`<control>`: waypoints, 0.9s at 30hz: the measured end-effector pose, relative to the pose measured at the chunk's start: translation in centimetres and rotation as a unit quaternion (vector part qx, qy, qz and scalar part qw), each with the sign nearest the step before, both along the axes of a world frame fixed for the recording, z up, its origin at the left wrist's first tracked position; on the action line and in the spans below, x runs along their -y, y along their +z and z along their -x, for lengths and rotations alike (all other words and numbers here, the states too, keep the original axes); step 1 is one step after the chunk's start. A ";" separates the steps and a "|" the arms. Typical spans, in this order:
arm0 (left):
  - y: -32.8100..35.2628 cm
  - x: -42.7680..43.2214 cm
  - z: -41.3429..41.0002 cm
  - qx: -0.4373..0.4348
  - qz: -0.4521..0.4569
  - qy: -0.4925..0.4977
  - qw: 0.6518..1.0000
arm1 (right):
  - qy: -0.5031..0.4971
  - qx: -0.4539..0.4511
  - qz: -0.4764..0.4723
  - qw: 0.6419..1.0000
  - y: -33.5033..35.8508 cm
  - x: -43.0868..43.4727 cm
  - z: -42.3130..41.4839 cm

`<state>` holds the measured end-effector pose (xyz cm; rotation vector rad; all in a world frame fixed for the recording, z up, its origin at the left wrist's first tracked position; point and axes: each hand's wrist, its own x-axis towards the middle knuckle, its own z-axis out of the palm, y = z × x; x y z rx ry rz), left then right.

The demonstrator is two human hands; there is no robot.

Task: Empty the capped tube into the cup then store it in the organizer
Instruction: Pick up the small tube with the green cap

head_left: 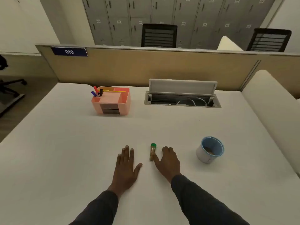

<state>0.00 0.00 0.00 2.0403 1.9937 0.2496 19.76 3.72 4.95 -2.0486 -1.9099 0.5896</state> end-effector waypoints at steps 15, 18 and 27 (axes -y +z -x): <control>1.4 1.7 -2.2 0.042 0.033 0.077 0.996 | -0.064 -0.164 0.110 0.978 0.3 -1.0 1.2; 3.6 1.3 -4.2 0.148 0.053 0.132 0.979 | -0.067 -0.272 0.122 0.952 0.8 0.4 0.1; 11.5 1.6 -9.7 0.545 0.134 0.104 0.821 | 0.000 -0.362 0.076 0.929 6.2 4.9 -4.4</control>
